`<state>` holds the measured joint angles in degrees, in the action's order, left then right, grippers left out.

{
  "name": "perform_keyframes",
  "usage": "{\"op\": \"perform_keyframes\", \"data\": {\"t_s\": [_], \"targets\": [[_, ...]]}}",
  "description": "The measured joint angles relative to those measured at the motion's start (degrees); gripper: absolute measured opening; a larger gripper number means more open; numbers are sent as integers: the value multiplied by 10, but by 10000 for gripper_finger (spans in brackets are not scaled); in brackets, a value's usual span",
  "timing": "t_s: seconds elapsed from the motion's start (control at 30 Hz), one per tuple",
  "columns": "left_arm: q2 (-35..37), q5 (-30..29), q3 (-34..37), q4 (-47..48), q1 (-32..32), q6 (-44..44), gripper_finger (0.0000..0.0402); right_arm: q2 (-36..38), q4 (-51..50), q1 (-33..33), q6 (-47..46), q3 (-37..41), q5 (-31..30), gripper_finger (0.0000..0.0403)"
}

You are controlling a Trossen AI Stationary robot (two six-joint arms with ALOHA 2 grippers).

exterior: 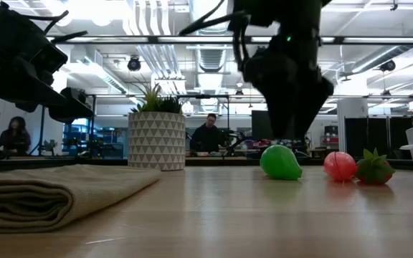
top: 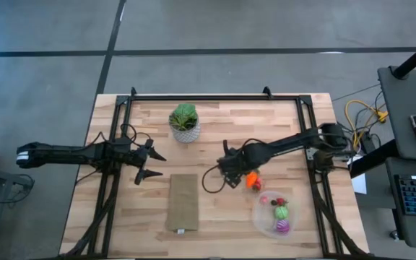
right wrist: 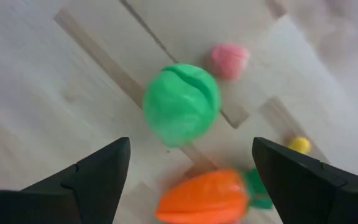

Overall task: Pick and placing Produce into tupperware
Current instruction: Put the apple into the transparent container

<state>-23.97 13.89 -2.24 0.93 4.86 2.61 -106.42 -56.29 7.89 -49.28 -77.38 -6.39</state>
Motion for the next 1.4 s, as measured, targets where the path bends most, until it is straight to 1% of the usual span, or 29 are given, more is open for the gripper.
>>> {"op": "perform_keyframes", "data": {"t_s": [0.03, 0.3, 0.6, 0.9, 1.07, 1.13, 1.3, 1.4], "targets": [[0, 0, 0, 0, 0, 0, 283, -8, 4, -4, 6, 0, 8, 329], [0, 0, 0, 0, 0, 0, 283, -61, 50, -4, 16, -6, 7, 329], [0, 0, 0, 0, 0, 0, 283, -114, 43, -7, 33, -40, 4, 326], [0, 0, 0, 0, 0, 0, 283, -116, 64, -17, 39, -49, -2, 326], [0, 0, 0, 0, 0, 0, 283, -116, 60, -18, 39, -49, 0, 324], [0, 0, 0, 0, 0, 0, 283, -116, 58, -17, 39, -49, 3, 313], [0, 0, 0, 0, 0, 0, 283, -115, 57, -17, 39, -49, 4, 268], [0, 0, 0, 0, 0, 0, 283, -112, 51, -17, 37, -49, 4, 248]]}}
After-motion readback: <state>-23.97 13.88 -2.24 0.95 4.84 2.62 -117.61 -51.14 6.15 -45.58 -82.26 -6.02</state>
